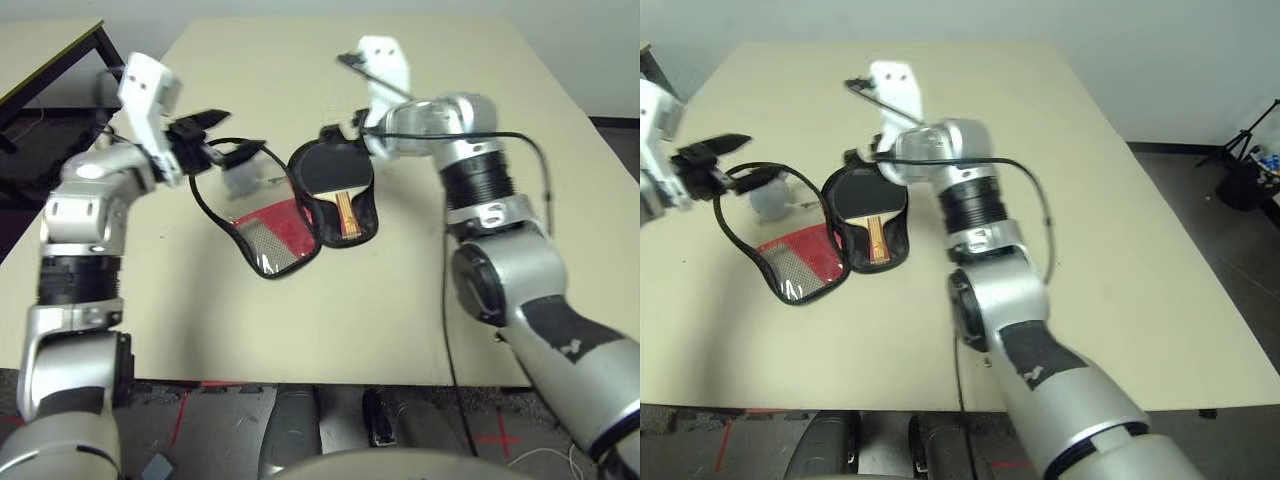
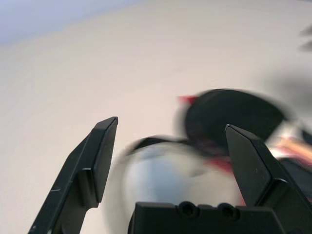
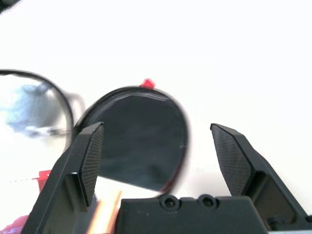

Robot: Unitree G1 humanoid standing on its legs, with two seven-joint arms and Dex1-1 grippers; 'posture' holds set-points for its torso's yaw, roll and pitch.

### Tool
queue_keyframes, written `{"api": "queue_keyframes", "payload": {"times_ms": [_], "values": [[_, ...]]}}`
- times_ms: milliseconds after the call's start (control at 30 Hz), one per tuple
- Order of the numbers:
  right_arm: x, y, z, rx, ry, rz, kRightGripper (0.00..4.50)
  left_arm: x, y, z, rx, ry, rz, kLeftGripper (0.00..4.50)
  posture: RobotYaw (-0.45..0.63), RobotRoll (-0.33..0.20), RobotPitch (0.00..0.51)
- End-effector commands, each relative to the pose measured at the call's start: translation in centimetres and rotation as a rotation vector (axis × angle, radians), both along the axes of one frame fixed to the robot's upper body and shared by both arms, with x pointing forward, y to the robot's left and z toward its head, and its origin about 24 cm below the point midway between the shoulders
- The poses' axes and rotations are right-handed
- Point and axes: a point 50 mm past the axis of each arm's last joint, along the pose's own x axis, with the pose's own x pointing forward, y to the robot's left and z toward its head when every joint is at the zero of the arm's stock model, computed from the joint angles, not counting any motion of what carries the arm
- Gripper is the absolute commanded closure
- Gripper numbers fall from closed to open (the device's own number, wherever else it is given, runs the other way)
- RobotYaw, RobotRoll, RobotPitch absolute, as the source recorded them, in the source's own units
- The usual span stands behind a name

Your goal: Store the ping-pong paddle in its case and zip it.

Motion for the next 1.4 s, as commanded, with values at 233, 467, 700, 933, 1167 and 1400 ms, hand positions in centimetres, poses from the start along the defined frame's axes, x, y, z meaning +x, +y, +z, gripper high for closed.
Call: {"api": "queue_keyframes", "payload": {"times_ms": [233, 467, 700, 933, 1167, 1400], "values": [[-2.5, -6.3, -2.2, 0.059, 0.001, 0.024, 0.01, -2.6, 7.1, -4.4, 0.011, 0.151, 0.197, 0.00, 0.21, 0.000, 0.087], [-3.4, -8.7, -2.8, 0.009, -0.060, -0.041, 0.01, -3.3, 5.8, -11.1, -0.018, 0.334, 0.136, 0.00, 0.19, 0.000, 0.091], [-3.5, -9.7, -2.7, -0.021, -0.106, -0.092, 0.01, -0.9, -1.4, -14.3, -0.063, 0.400, -0.108, 0.00, 0.16, 0.000, 0.089], [-3.4, -11.6, -1.7, 0.032, -0.075, -0.176, 0.01, 2.2, -12.7, -9.6, -0.171, 0.300, -0.464, 0.00, 0.15, 0.000, 0.092], [-3.2, -9.7, -1.7, 0.255, 0.138, -0.137, 0.01, 4.6, -18.4, -6.3, -0.198, 0.208, -0.581, 0.00, 0.15, 0.000, 0.090], [-4.7, -6.0, -3.7, 0.387, 0.456, -0.014, 0.01, 4.2, -17.9, -4.5, -0.223, 0.155, -0.597, 0.00, 0.14, 0.000, 0.091]]}}
